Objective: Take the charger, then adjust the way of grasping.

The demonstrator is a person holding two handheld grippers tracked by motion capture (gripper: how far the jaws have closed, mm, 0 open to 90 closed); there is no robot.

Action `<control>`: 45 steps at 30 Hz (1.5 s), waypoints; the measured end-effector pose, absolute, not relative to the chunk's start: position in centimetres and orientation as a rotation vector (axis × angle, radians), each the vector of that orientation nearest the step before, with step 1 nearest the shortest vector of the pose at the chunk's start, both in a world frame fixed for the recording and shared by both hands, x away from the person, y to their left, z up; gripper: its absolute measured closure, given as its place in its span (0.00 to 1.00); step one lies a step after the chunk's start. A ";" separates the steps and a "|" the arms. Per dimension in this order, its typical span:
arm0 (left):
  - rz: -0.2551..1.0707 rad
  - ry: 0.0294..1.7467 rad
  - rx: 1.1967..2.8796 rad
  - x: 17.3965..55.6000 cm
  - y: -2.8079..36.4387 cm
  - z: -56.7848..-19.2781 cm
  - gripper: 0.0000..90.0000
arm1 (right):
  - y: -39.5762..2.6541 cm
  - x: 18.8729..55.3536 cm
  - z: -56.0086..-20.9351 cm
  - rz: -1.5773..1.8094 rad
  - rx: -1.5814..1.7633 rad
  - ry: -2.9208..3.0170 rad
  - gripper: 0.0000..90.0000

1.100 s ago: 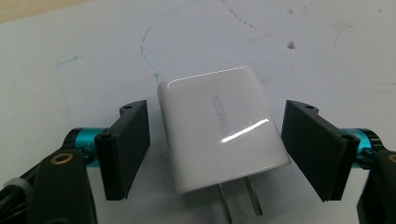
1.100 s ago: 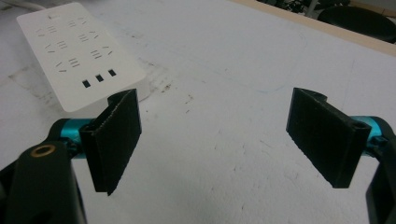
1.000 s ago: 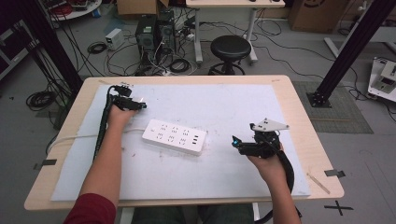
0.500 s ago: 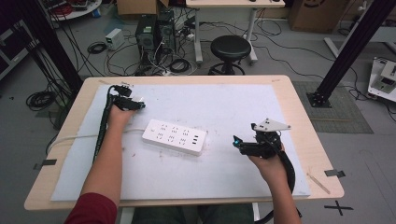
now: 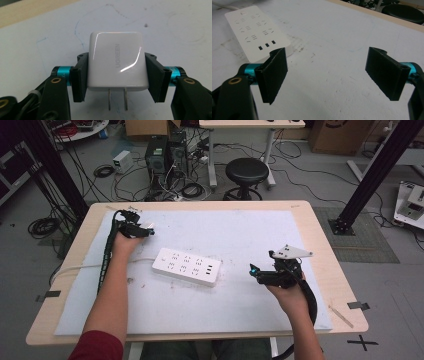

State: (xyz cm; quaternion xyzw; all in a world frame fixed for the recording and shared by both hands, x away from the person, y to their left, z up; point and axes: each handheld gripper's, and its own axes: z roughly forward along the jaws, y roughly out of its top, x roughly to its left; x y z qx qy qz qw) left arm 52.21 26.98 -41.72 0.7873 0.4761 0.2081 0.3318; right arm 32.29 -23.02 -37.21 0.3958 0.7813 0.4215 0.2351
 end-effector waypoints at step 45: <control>0.488 0.409 2.033 29.5 20.1 -36.3 0.47 | -18.1 31.3 -36.6 1.348 0.888 2.448 0.20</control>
